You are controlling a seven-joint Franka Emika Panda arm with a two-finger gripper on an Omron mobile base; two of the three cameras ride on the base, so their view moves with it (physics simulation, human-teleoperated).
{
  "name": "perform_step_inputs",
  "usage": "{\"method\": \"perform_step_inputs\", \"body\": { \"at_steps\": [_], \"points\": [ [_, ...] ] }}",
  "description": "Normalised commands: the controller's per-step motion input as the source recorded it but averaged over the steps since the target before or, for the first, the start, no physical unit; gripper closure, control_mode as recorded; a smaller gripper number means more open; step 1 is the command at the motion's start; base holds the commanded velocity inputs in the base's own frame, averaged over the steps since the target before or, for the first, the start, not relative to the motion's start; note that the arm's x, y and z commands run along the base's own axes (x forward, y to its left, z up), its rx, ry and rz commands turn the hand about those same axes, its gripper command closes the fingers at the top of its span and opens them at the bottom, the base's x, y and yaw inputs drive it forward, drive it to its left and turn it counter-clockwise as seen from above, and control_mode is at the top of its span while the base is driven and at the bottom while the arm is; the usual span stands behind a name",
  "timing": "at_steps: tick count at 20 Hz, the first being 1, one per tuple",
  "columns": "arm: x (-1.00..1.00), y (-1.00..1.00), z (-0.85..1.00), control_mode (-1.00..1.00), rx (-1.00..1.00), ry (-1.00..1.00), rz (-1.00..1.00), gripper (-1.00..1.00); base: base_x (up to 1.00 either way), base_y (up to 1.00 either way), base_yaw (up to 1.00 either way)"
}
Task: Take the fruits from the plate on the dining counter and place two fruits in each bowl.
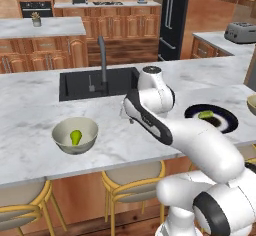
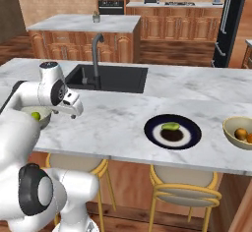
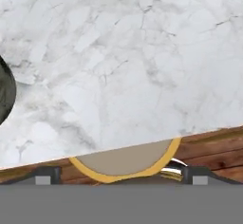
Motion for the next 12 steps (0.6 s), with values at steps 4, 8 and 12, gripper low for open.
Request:
{"method": "perform_step_inputs", "body": {
  "at_steps": [4, 8, 12],
  "points": [
    [0.09, -0.88, 0.0, -1.0, -0.13, -0.01, -0.28, -1.0, 0.0, 0.0, 0.0],
    [0.12, -0.84, 0.0, -1.0, -0.05, 0.01, -0.38, -1.0, 0.0, 0.0, 0.0],
    [0.14, -0.83, 0.07, -1.0, 0.0, 0.11, -0.41, -1.0, 0.0, 0.0, 0.0]
  ]
}}
